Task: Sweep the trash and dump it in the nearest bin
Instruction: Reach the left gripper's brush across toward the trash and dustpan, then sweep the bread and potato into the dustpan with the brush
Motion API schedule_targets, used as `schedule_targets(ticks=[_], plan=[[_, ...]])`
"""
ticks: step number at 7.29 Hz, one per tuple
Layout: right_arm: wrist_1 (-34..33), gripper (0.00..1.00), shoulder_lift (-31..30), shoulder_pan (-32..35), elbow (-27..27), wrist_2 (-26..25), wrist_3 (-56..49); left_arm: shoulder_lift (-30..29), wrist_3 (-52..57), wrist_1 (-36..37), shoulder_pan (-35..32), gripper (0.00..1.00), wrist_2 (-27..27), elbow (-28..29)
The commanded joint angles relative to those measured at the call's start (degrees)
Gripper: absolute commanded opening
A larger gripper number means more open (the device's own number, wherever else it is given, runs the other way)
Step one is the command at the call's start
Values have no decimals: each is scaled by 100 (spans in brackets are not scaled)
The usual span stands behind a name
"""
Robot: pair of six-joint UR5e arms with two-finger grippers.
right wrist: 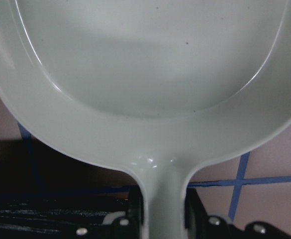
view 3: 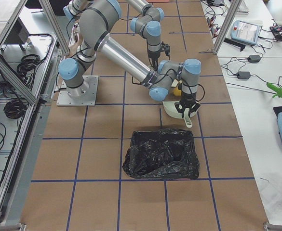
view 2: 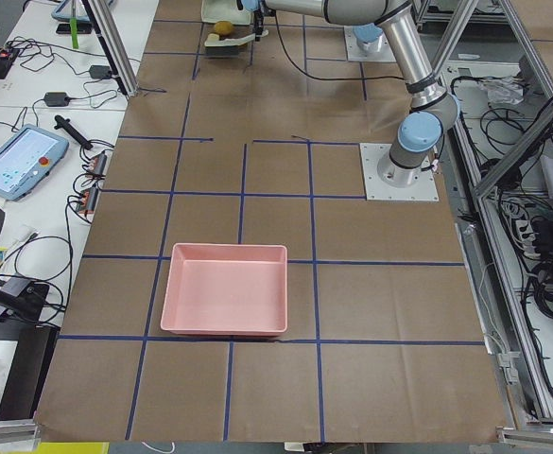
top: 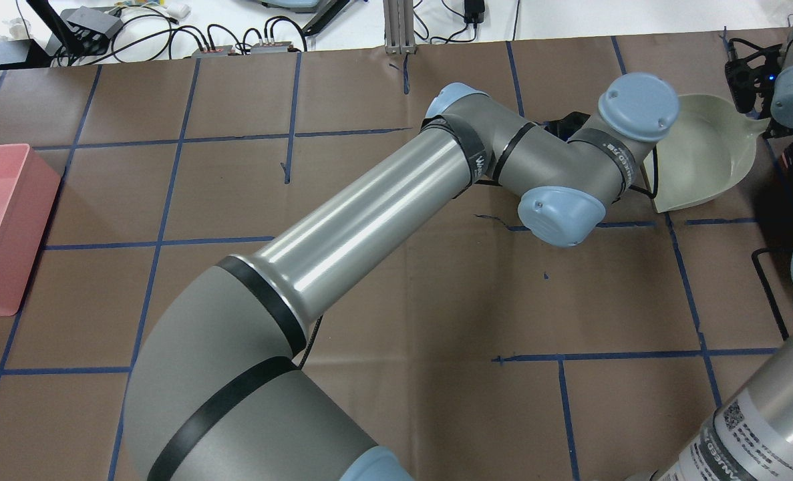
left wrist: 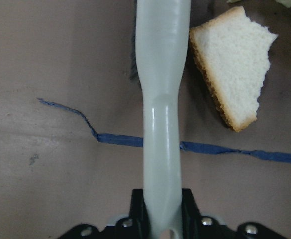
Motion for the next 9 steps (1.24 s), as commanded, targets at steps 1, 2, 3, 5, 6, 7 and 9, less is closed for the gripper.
schedule_targets(ticks=[1, 2, 3, 5, 6, 7, 9], plan=[[-104, 1, 22, 9, 83, 3, 30, -220, -9, -168, -74, 3, 2, 276], [-96, 0, 40, 9, 83, 3, 30, -255, -18, -185, -117, 3, -15, 329], [-96, 0, 58, 9, 91, 3, 22, -334, -96, -186, -118, 3, -111, 495], [-87, 1, 67, 9, 100, 64, 22, -624, -518, -177, -205, 2, -558, 943], [-78, 1, 67, 9, 100, 178, 4, -695, -519, -177, -241, 2, -726, 1084], [-78, 1, 93, 9, 100, 188, -31, -756, -510, -99, -258, 2, -902, 1164], [-43, 1, 102, 9, 109, 196, -31, -792, -510, 242, -320, 1, -1401, 1174]])
